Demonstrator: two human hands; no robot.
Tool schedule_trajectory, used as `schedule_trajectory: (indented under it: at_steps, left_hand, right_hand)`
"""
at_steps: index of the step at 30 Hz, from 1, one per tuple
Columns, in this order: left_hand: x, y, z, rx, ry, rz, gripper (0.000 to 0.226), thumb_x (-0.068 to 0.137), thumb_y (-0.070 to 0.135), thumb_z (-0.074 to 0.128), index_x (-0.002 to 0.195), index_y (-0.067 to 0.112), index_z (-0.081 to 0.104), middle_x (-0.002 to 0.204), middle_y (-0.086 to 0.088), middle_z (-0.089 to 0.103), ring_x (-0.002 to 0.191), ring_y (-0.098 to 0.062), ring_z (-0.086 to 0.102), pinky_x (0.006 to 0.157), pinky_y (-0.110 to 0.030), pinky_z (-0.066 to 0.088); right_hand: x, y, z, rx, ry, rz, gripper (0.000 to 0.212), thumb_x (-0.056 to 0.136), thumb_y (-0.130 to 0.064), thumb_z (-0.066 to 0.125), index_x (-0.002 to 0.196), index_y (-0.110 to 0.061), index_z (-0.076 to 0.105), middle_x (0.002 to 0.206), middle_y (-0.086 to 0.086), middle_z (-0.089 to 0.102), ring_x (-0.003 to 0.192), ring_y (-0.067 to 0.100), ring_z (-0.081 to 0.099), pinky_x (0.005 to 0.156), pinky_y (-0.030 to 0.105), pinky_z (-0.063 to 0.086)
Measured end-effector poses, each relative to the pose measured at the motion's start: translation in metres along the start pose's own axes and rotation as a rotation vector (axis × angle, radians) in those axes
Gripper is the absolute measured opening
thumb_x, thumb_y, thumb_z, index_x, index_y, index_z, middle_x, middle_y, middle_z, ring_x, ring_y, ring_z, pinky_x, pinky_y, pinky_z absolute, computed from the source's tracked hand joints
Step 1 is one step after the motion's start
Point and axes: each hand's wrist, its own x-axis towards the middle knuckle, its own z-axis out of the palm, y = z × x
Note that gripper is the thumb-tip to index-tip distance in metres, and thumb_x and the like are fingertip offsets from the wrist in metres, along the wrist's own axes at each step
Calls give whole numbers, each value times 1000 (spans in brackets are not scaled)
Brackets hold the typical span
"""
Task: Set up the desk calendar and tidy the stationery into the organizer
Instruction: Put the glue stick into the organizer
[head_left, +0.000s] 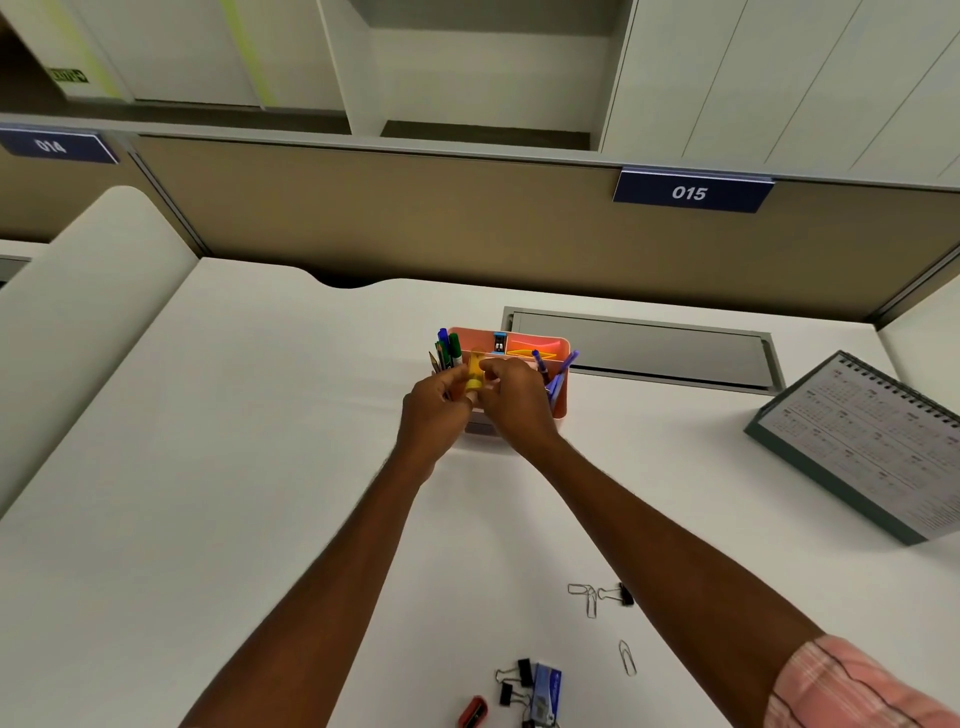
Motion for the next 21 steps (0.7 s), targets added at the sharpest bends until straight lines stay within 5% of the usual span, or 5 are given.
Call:
schedule_trajectory:
  at_steps: [21]
  left_hand:
    - [-17,1,-12,-23,30,-2,40,99,25,69,138,20,65,140,-2,67,125,-26,63,105,-44,54]
  right_hand:
    - [-5,0,0,4,18,44,50,93,-21,73,141,-15,59,134,7,67,119,27,65,106,39,49]
